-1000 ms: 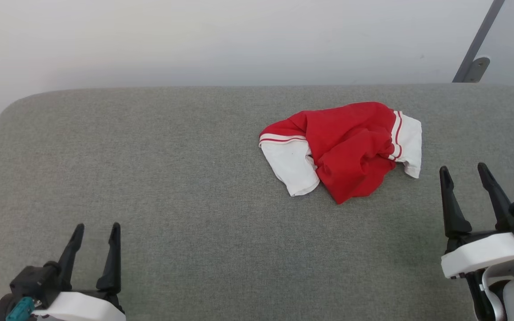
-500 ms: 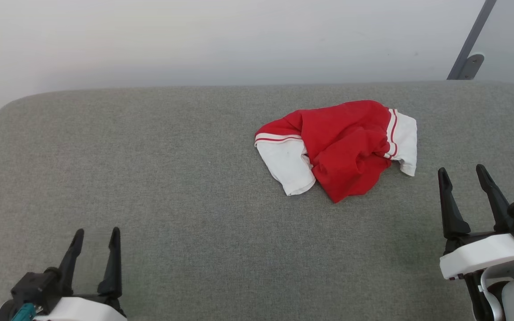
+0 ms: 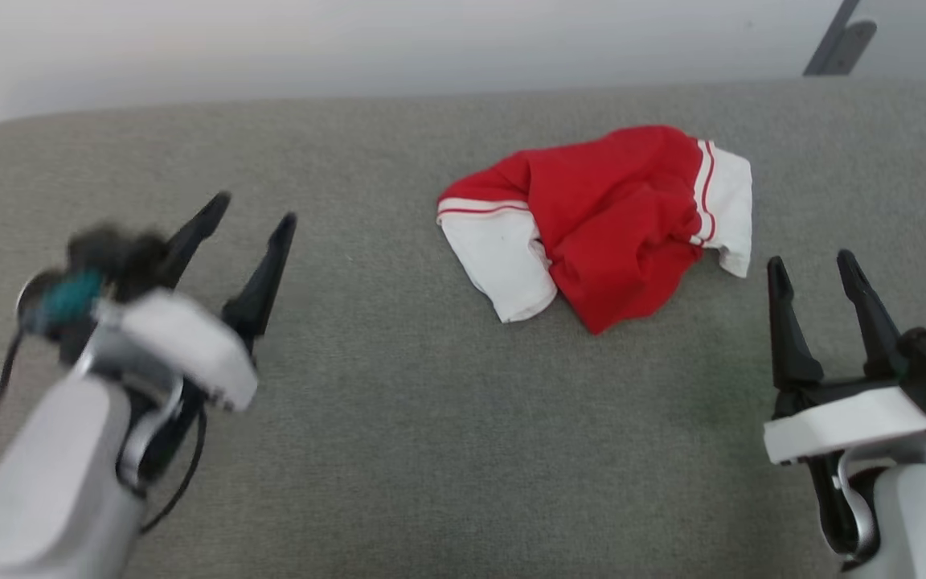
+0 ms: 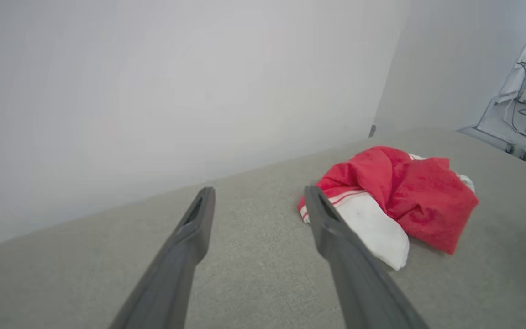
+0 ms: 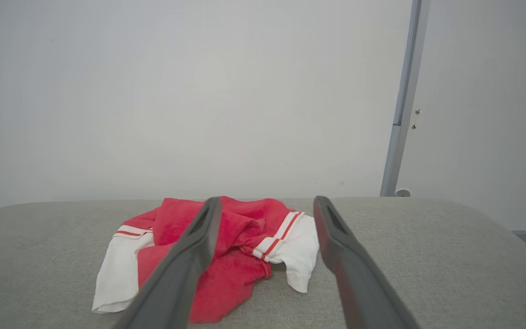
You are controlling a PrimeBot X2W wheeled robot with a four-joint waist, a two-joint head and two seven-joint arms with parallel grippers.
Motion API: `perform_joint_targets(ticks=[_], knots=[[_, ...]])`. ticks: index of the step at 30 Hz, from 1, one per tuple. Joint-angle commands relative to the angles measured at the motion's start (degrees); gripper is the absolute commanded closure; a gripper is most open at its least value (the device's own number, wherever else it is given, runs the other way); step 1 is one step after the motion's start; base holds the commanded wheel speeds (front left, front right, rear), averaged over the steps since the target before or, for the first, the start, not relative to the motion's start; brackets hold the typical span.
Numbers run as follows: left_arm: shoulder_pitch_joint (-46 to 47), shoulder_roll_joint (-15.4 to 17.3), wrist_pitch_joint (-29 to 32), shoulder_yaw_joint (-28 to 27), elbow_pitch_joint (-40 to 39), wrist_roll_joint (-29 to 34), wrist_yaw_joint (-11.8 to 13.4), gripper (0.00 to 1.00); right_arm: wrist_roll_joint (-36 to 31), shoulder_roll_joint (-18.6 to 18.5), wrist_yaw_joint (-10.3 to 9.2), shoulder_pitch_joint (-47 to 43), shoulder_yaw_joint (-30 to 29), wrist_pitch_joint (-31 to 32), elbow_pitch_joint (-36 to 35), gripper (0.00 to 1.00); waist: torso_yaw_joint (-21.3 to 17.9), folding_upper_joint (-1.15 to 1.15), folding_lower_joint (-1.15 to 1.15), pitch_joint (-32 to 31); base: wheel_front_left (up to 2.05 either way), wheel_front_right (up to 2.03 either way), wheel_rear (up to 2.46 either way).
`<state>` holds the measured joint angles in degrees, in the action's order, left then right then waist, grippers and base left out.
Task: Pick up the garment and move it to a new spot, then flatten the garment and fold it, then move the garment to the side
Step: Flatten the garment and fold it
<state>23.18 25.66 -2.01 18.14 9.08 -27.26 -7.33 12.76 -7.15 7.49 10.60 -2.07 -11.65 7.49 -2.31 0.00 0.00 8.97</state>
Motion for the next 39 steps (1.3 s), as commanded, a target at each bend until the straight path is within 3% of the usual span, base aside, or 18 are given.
perform_joint_targets(ticks=[1, 8, 10, 15, 24, 30, 33, 34, 35, 36, 39], knots=[[3.0, 1.0, 4.2, 2.3, 0.8, -3.8, -0.2, 0.0, -0.2, 0.5, 0.01, 1.1, 0.4, -0.6, 0.2, 0.0, -1.3, 0.0, 0.0, 2.0, 0.0, 0.0, 0.0], [18.6, 5.3, 29.4, 14.5, 4.8, -21.9, 0.0, 0.0, 0.3, 1.5, 0.01, 4.5, 1.1, -2.3, 1.9, 0.0, -4.7, 0.0, 0.0, 6.3, 0.0, 0.0, 0.0], [21.5, 4.7, 35.8, 17.7, 6.2, -25.4, -0.1, 0.0, 0.4, 1.9, 0.01, 5.2, 1.1, -2.7, 2.4, 0.0, -5.8, 0.0, 0.0, 7.5, 0.0, 0.0, 0.0], [28.3, 1.7, 47.4, 19.6, 13.1, -31.2, 0.4, 0.0, 0.6, 2.7, 0.01, 6.9, 1.5, -3.3, 3.1, 0.0, -8.5, 0.0, 0.0, 10.5, 0.0, 0.0, 0.0], [34.8, -2.4, 60.3, 19.3, 25.4, -37.4, 3.9, 0.0, 1.5, 3.9, 0.01, 9.3, 2.1, -3.6, 3.0, 0.0, -13.5, 0.0, 0.0, 14.7, 0.0, 0.0, 0.0], [34.8, -3.2, 61.3, 18.8, 27.8, -38.9, 4.6, 0.0, 1.8, 4.2, 0.01, 9.4, 2.5, -3.6, 2.7, 0.0, -14.9, 0.0, 0.0, 15.7, 0.0, 0.0, 0.0], [34.7, -3.4, 60.7, 19.6, 28.5, -37.8, 3.6, 0.0, 2.0, 4.2, 0.01, 9.5, 2.3, -3.6, 2.6, 0.0, -15.0, 0.0, 0.0, 16.1, 0.0, 0.0, 0.0], [34.7, -3.5, 60.7, 19.8, 28.9, -37.8, 3.4, 0.38, 2.0, 4.2, 0.01, 9.6, 2.3, -3.6, 2.6, 0.0, -15.0, 0.0, 0.0, 16.2, 0.0, 0.0, 0.0], [34.6, -3.8, 60.5, 19.5, 29.2, -38.3, 3.2, 0.83, 2.0, 4.2, 0.01, 9.7, 2.1, -3.6, 2.6, 0.0, -14.9, 0.0, 0.0, 16.2, 0.0, 0.0, 0.0], [34.8, -3.8, 60.1, 19.3, 29.4, -38.5, 3.0, 1.0, 1.9, 4.2, 0.01, 9.8, 2.0, -3.6, 2.5, 0.0, -14.8, 0.0, 0.0, 16.2, 0.0, 0.0, 0.0], [35.7, -3.7, 59.4, 19.2, 29.9, -38.2, 2.1, 1.0, 1.3, 4.3, 0.01, 9.7, 1.5, -3.6, 2.4, 0.0, -13.9, 0.0, 0.0, 15.7, 0.0, 0.0, 0.0]])
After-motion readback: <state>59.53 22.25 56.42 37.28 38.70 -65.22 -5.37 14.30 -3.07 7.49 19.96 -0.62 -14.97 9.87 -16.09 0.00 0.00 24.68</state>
